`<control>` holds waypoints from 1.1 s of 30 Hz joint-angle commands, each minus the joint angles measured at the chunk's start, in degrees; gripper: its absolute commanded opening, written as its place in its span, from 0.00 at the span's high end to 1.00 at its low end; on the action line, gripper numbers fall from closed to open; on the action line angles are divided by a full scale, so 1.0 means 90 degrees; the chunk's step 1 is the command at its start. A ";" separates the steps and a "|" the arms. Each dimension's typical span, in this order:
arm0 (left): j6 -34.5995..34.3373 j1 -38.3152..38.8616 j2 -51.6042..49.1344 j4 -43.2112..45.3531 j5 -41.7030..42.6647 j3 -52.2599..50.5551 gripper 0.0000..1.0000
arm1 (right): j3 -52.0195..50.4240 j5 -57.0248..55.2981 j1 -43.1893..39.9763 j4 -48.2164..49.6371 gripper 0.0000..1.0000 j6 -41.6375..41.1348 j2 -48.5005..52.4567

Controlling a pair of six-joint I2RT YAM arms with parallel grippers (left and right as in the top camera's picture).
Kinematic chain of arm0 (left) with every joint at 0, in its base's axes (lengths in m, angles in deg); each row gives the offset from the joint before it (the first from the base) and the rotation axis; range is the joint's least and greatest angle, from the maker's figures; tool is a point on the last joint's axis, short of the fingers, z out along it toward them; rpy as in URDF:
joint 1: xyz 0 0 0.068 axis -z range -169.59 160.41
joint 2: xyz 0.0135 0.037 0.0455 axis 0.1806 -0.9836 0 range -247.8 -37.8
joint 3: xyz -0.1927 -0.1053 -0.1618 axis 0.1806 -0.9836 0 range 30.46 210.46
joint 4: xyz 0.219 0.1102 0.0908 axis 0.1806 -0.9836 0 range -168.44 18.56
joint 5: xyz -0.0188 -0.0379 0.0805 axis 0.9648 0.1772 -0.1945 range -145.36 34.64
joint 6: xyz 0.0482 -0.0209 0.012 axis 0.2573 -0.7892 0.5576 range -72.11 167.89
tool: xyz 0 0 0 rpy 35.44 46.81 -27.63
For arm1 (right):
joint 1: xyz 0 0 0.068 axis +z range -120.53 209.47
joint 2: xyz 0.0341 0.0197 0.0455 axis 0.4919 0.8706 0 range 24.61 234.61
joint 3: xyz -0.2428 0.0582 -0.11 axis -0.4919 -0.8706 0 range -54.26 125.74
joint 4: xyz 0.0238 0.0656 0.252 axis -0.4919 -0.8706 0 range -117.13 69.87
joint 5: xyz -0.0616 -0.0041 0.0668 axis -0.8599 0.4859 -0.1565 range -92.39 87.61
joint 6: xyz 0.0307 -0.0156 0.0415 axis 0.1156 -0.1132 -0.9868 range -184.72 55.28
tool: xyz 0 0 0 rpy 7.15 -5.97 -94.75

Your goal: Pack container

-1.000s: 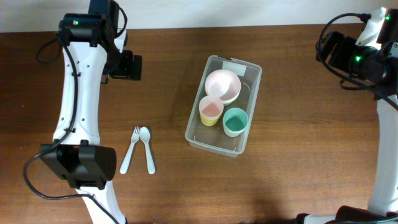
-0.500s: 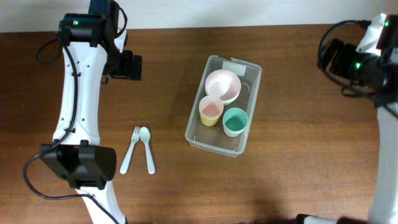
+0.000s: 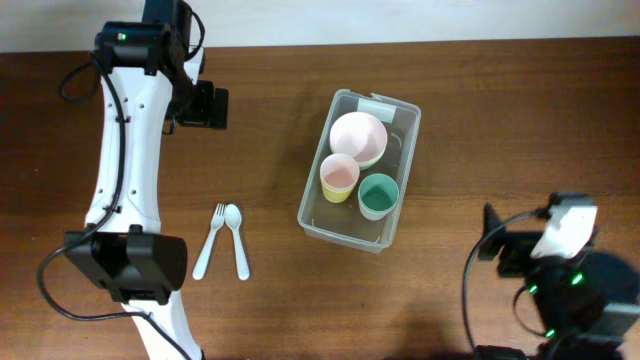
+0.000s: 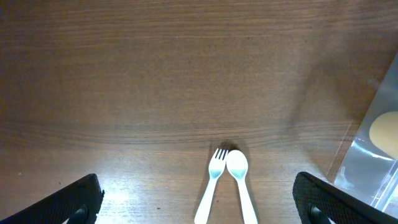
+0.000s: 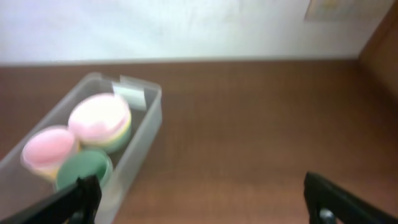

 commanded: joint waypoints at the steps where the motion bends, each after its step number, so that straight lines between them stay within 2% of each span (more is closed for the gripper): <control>1: 0.0032 -0.0010 0.0119 0.0000 -0.0044 0.0095 0.00 | -0.1416 0.0291 0.0029 0.0413 0.01 0.0080 -0.1129; 9: 0.0032 -0.0010 0.0119 0.0000 -0.0044 0.0095 0.00 | -0.3237 0.0546 0.0029 0.0612 0.01 0.0080 -0.2885; 18: 0.0032 -0.0010 0.0119 0.0000 -0.0044 0.0095 0.00 | -0.3898 0.0544 0.0029 0.0631 0.01 0.0032 -0.2902; 33: 0.0032 -0.0010 0.0119 0.0000 -0.0044 0.0095 0.00 | -0.3895 0.0544 0.0029 0.0636 0.01 0.0034 -0.2892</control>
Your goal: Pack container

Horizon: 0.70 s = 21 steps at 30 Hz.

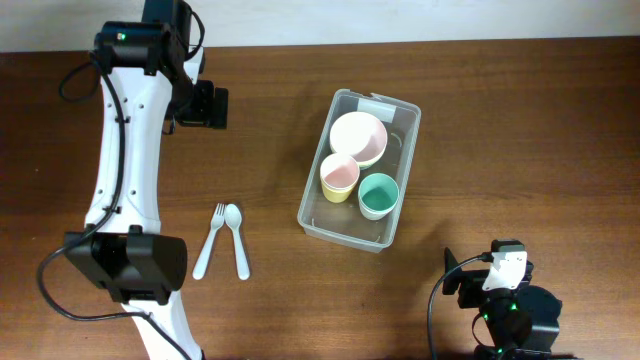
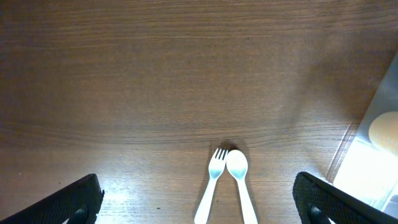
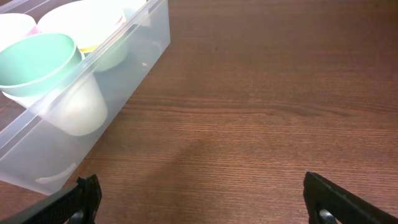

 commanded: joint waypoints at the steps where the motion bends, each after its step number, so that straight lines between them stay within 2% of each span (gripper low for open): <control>1: 0.0032 -0.0010 0.0117 -0.0005 -0.0044 0.0095 0.00 | -0.0044 0.0104 0.0029 0.0017 0.01 -0.0027 -0.0061; 13: 0.0032 0.0012 0.0209 -0.0002 -0.0073 0.0095 0.00 | -0.0044 0.0104 0.0029 0.0017 0.01 -0.0027 -0.0061; 19: 0.0039 0.0304 0.1304 -0.0175 -0.0095 0.0036 0.00 | -0.0044 0.0104 0.0029 0.0017 0.01 -0.0027 -0.0061; 21: 0.0304 0.0379 0.1885 0.0138 -0.0238 -0.0236 0.00 | -0.0044 0.0104 0.0029 0.0017 0.01 -0.0027 -0.0061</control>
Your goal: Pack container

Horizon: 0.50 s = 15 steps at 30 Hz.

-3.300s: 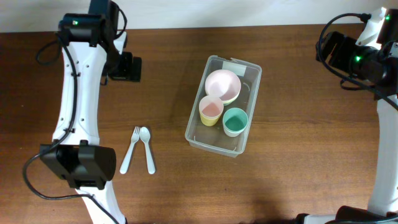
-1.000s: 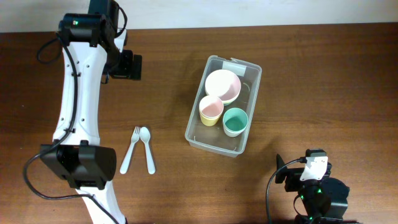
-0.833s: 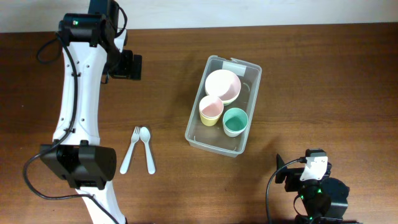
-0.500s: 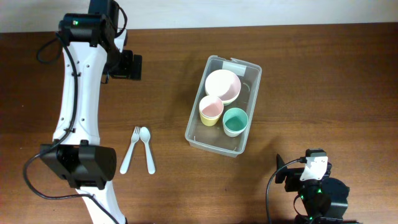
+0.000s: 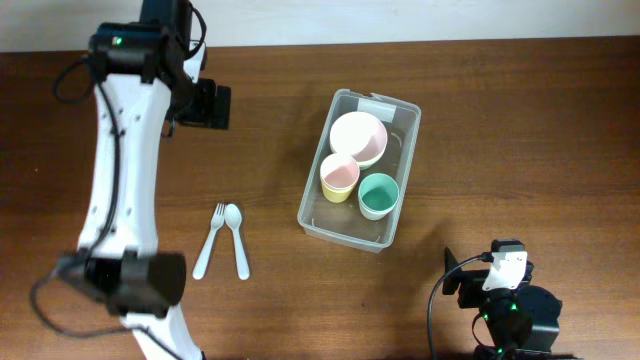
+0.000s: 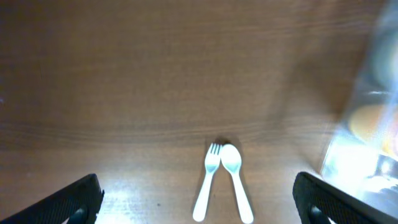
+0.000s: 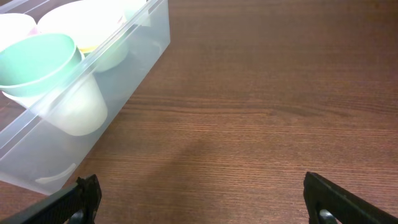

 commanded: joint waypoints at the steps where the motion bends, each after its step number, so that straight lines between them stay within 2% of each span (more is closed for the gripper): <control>1: 0.0500 0.0136 0.1574 0.0636 -0.0209 -0.0498 0.00 | -0.0044 0.0104 0.0029 0.0017 0.01 -0.0022 -0.0061; 4: 0.1190 0.0134 0.2929 0.2361 -0.0061 -0.1889 0.00 | -0.0044 0.0104 0.0029 0.0017 0.01 -0.0022 -0.0061; 7: 0.1608 0.0131 0.4561 0.3968 0.0129 -0.3900 0.00 | -0.0044 0.0104 0.0029 0.0017 0.01 -0.0022 -0.0061; 10: 0.1654 0.0073 0.6198 0.4896 0.0129 -0.5972 0.00 | -0.0044 0.0104 0.0029 0.0017 0.01 -0.0022 -0.0061; 12: 0.1651 -0.0032 0.7026 0.5166 0.0129 -0.6965 0.00 | -0.0044 0.0104 0.0029 0.0017 0.01 -0.0022 -0.0061; 14: 0.1654 -0.0148 0.8468 0.5367 0.0102 -0.8629 0.00 | -0.0044 0.0104 0.0029 0.0017 0.01 -0.0022 -0.0061; 15: 0.1654 -0.0151 0.8740 0.5367 0.0102 -0.8954 0.00 | -0.0044 0.0104 0.0029 0.0017 0.01 -0.0022 -0.0061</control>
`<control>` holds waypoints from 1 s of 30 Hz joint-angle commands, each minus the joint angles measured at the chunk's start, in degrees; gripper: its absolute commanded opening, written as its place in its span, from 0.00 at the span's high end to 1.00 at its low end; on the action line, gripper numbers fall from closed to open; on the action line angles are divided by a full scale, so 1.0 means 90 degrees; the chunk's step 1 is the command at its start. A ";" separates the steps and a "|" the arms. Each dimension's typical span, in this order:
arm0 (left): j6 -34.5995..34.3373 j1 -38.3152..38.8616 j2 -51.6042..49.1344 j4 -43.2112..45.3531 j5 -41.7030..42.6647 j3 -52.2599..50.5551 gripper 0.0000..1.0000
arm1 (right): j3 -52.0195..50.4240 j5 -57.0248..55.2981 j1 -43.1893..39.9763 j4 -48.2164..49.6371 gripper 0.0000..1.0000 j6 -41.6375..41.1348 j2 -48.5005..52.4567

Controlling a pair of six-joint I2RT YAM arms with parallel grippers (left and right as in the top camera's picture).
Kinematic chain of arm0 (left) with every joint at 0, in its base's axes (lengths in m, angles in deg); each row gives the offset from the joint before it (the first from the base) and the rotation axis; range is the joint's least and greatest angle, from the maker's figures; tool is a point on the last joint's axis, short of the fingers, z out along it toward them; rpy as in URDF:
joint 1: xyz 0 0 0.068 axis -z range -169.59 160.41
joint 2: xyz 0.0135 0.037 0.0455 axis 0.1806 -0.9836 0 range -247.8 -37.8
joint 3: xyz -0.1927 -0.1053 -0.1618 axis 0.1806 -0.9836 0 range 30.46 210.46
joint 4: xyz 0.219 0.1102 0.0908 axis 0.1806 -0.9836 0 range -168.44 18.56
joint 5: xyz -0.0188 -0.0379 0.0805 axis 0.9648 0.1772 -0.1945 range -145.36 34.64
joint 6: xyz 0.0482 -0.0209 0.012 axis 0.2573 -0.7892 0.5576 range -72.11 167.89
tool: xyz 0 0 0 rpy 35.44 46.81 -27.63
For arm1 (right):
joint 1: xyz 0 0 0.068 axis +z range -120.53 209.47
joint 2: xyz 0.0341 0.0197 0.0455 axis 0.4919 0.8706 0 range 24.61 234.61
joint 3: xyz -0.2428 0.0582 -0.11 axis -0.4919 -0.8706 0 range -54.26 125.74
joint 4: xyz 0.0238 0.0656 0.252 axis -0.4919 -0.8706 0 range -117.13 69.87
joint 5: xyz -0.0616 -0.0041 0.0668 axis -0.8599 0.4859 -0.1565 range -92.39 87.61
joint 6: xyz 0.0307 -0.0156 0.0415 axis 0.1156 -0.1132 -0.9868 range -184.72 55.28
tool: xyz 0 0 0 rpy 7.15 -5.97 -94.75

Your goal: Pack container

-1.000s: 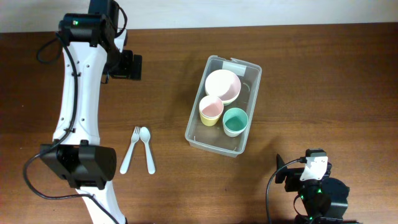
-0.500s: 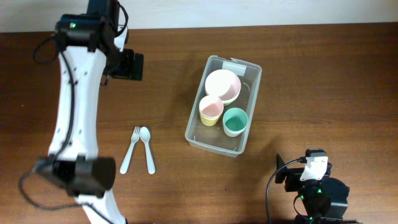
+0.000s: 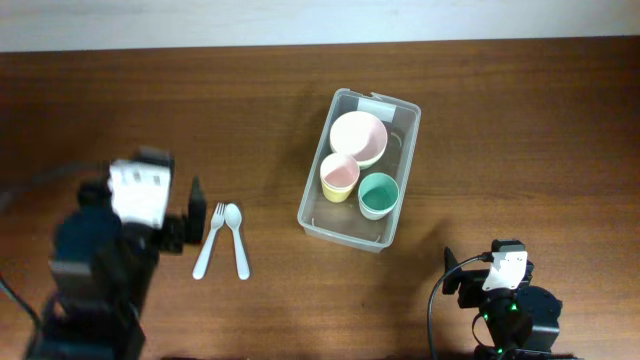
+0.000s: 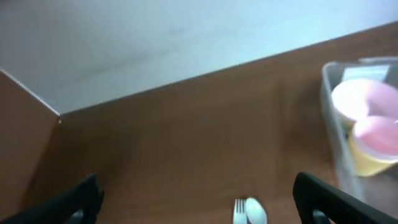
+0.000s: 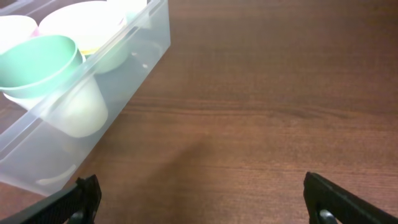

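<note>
The clear plastic container (image 3: pixel 310 205) holds a pink bowl (image 3: pixel 358 138), a pink-lined yellow cup (image 3: pixel 339 177) and a green cup (image 3: pixel 378 195). A white fork (image 3: pixel 210 240) and spoon (image 3: pixel 236 238) lie side by side on the table to its left. My left gripper (image 3: pixel 195 225) sits blurred just left of the fork. In the left wrist view it (image 4: pixel 199 208) is open, with the fork and spoon (image 4: pixel 249 213) low between its fingers. My right gripper (image 5: pixel 202 199) is open and empty, low over bare wood near the container's (image 5: pixel 134 46) front right.
The brown wooden table (image 3: pixel 500 120) meets a pale wall (image 4: pixel 155 37) along its back edge. My right arm's base (image 3: pixel 510 315) sits folded at the front right corner. My left arm's body (image 3: pixel 100 270) covers the front left.
My left arm has moved from the back left of the table to the front left beside the fork and spoon, its camera now facing the wall. The right arm has not moved.
At first my left arm reached over the back left, looking down on the fork and spoon, and my right arm stood raised at the front right. Then the right arm sat folded low by the container. Now the left arm is low beside the cutlery.
</note>
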 commanded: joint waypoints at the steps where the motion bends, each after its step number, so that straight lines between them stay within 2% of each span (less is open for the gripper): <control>1: 0.0138 -0.0073 0.1287 0.0034 0.0051 -0.1518 0.00 | -0.0044 0.0095 0.0029 0.0019 0.01 -0.0022 -0.0034; 9: -0.0301 -0.0075 0.2854 0.0277 0.0051 -0.3543 0.00 | -0.0044 0.0092 0.0029 0.0019 0.01 -0.0022 -0.0034; 20: -0.0318 -0.0097 0.4352 0.1129 0.0313 -0.5778 0.00 | -0.0044 0.0095 0.0029 0.0019 0.01 -0.0022 -0.0034; 30: -0.0313 -0.0097 0.4777 0.1280 0.0466 -0.6081 0.00 | -0.0044 0.0092 0.0029 0.0019 0.01 -0.0022 -0.0034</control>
